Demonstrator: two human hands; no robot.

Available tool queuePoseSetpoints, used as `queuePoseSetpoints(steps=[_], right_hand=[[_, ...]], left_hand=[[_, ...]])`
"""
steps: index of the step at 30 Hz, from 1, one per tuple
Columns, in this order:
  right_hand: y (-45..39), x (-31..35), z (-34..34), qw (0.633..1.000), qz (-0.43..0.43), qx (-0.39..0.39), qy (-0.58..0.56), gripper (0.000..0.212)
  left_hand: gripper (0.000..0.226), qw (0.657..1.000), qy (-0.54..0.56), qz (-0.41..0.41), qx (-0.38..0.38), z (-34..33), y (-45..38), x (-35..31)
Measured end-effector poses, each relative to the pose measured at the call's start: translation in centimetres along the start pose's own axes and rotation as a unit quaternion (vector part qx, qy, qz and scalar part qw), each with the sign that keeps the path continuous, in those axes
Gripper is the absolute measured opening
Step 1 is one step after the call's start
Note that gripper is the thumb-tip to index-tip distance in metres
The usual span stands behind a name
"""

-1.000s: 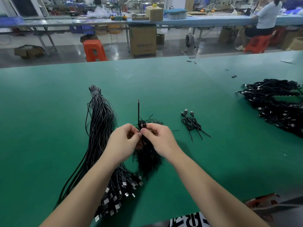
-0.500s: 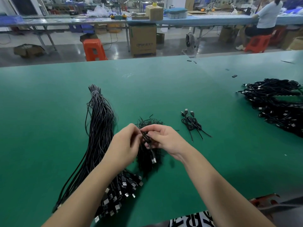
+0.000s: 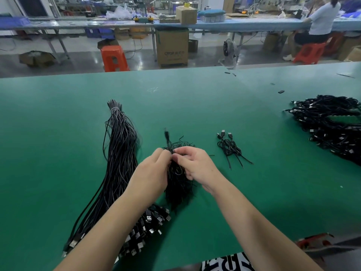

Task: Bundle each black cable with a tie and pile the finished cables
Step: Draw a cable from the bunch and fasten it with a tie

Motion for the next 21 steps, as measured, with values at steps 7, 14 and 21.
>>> queuePoseSetpoints(steps=[7,14,21], right_hand=[[0.1,0.6,-0.3,0.999,0.022,0.021,-0.022,0.025],[0.0,1.4,-0.3,0.997,0.059,0.038,0.03,0.022],[0.3,0.6,-0.5,1.0,0.006,0.008,0.02,0.023]], left_hand=[[0.009,0.995,0.097,0.012,-0.001,0.3,0.4,0.5],[0.016,0.963,0.208,0.169,0.013,0.3,-0.7,2.0],[0.011,0.998,-0.011,-0.029,-0.045,0.9,-0.1,-0.4]])
Point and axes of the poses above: each hand's wrist, its own y-axis away from the middle knuckle, its own z-axis out of the back of the hand, x = y × z, the point moved 4 cm from there along -y, towards the middle knuckle, and after that the axes turned 13 degrees about z, right-handed, at the moved point
